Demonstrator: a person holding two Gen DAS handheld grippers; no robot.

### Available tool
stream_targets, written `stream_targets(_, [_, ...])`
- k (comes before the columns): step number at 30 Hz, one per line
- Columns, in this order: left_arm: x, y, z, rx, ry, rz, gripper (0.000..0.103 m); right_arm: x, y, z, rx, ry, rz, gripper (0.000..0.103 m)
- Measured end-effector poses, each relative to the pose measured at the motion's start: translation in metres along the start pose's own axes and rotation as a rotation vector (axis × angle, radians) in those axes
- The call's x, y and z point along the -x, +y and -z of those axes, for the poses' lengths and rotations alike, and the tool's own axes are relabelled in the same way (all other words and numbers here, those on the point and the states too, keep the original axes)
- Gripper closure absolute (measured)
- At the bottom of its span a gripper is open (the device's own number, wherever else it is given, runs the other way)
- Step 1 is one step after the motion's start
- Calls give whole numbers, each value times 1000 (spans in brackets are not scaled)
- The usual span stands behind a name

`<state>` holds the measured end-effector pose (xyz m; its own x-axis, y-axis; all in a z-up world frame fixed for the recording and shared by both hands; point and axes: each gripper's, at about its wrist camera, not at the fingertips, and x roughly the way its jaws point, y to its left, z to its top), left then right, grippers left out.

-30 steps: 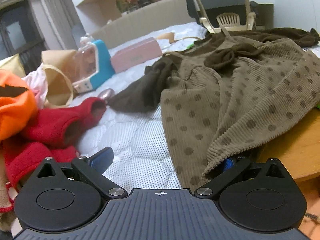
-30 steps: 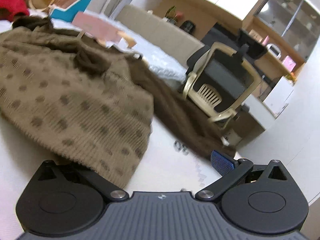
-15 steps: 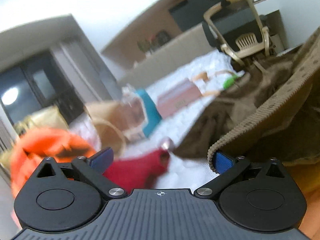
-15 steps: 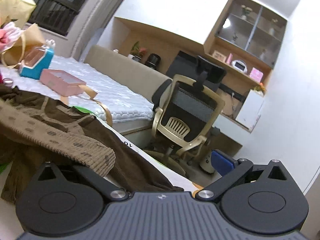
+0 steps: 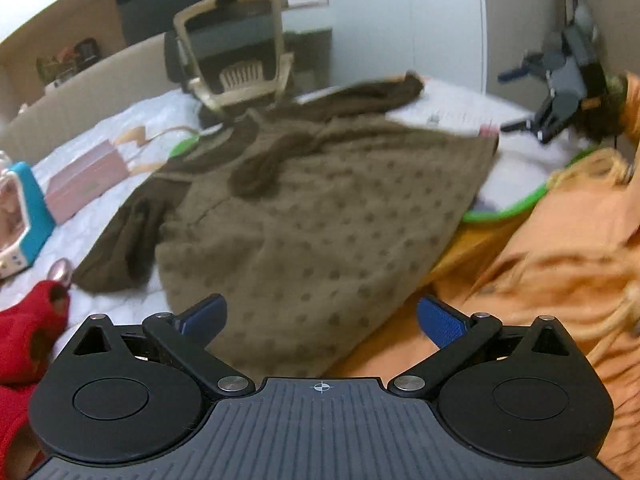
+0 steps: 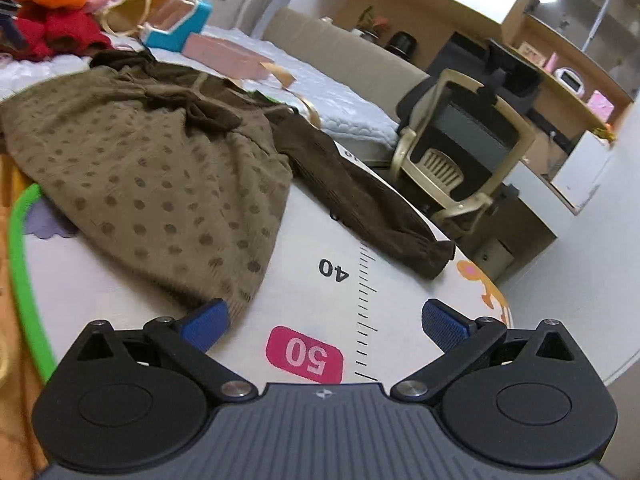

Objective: Fold clothes

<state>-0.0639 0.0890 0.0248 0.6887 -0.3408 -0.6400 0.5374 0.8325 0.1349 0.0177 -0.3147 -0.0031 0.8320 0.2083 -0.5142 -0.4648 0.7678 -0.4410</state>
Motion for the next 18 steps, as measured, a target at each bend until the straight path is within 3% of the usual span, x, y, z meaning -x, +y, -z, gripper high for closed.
stream_targets(2, [-1,9,-8,40,-37,11,0,5,-10,-10,-43,-44,-34,0])
stream_targets(6, [-29,25,-36,161,-93,18,0,-15,-32,-52,-283,-152,-196,0])
stream_targets(9, [-65,41,-55,309,-101,1,0,-60,-44,-83,-498,-151,-353,0])
stream_targets(12, [-103,58,-71,492,-91,-44,0,-120,-35,-113,-615,-107,-498,0])
stream_targets(15, [-139,70,-82,600,-91,-89,0,-169,-11,-137,-578,-75,-505,0])
stream_targets(18, [-165,70,-88,532,-45,-185,0,-209,10,-145,-523,-27,-446,0])
